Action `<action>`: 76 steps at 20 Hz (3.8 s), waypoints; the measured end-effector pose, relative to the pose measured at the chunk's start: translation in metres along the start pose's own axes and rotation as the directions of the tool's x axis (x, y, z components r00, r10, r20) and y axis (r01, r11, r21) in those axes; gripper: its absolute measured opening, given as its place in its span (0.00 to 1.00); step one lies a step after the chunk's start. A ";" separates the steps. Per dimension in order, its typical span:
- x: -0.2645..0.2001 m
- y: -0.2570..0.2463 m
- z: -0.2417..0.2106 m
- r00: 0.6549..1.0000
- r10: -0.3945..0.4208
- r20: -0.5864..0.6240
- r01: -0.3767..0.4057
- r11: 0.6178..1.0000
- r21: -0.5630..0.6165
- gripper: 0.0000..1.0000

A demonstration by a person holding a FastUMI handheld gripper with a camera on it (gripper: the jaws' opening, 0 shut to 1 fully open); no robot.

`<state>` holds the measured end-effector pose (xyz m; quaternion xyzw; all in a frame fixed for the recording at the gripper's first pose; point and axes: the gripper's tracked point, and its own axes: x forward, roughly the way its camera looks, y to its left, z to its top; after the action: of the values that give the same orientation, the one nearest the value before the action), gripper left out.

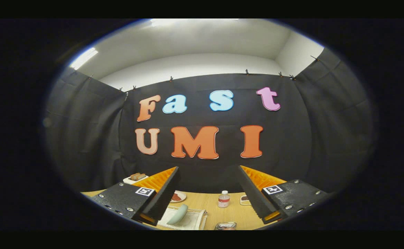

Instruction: Take the plate from the dish rack, then take the spoon from the basket and place it into the plate.

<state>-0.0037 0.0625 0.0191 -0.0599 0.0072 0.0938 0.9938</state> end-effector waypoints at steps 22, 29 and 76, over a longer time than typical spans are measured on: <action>0.045 0.074 -0.168 0.736 0.181 -0.652 -0.145 0.983 0.109 0.89; 0.060 0.082 -0.232 0.579 0.154 -0.801 -0.172 0.983 0.065 0.79; 0.037 0.067 -0.266 0.322 -0.256 -0.911 0.041 0.965 -0.257 0.23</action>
<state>0.0189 0.1030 -0.2537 -0.1960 0.5627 -0.0495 0.8015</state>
